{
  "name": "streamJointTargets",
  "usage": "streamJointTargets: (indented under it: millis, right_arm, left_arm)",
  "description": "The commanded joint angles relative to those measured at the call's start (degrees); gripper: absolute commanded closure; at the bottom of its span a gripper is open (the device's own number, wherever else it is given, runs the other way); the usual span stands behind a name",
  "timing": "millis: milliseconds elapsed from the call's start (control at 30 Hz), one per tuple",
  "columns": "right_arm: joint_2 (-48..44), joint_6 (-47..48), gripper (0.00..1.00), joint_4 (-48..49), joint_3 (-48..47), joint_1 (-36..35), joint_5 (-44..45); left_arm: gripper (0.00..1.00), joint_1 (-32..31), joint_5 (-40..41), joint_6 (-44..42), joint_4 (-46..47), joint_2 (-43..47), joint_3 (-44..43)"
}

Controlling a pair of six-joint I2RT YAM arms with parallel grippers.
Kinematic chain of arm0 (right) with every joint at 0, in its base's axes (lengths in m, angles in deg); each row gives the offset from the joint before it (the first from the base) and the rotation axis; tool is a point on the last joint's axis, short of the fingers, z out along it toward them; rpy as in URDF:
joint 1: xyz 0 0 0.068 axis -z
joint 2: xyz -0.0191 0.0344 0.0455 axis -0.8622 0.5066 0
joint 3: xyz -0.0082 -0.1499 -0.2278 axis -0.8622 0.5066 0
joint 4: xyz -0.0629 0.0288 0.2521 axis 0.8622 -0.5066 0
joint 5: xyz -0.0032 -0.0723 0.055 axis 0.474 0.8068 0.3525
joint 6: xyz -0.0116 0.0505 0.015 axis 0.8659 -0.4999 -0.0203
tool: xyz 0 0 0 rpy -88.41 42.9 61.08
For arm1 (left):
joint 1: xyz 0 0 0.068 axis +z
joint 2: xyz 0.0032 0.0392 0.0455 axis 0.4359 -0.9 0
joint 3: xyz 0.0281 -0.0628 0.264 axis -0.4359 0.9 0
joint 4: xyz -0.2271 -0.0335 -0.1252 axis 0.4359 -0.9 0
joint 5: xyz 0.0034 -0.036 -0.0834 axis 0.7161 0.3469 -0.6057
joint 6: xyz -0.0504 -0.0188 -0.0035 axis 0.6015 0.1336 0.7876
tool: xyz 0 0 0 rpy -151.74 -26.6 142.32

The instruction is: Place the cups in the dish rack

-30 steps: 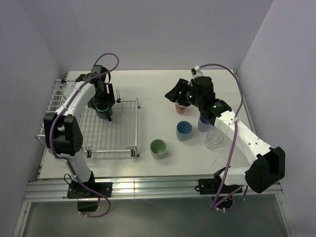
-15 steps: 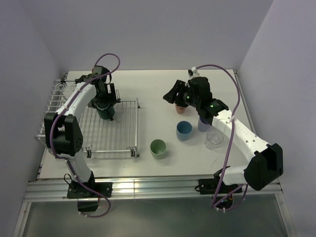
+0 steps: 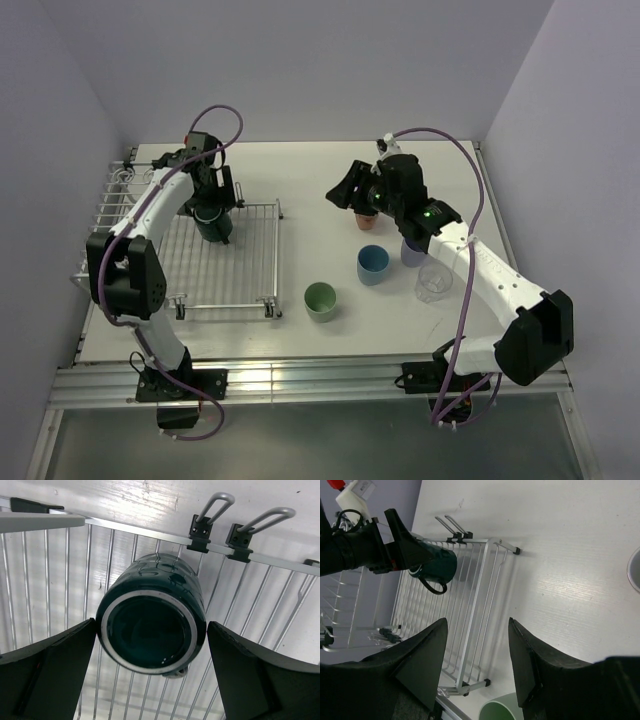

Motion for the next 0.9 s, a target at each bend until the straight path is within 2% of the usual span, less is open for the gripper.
streamJointTargets:
  millis: [0, 333, 467, 667, 867]
  right_arm:
    - [0.28, 1.28, 0.41, 0.67, -3.0, -0.78, 1.43]
    - [-0.07, 3.39, 0.41, -2.93, -4.75, -3.06, 6.0]
    - [-0.95, 5.67, 0.41, -6.18, -5.02, -7.01, 9.69]
    - [-3.23, 8.49, 0.45, -12.25, -1.69, -20.27, 21.02]
    - [-3.85, 5.77, 0.47, -16.29, 3.33, -31.08, 30.42]
  left_arm:
    - [0.01, -0.04, 3.68, 0.62, 0.14, 5.24, -0.46]
    - [0.01, -4.08, 6.67, 0.8, -1.53, 9.2, -1.96]
    - [0.01, -6.45, 7.46, 1.24, -2.15, 11.31, -2.83]
    - [0.01, -9.53, 3.17, 1.86, -0.83, 16.75, -3.45]
    - [0.01, -10.41, -0.35, 1.86, 0.75, 20.8, -2.75]
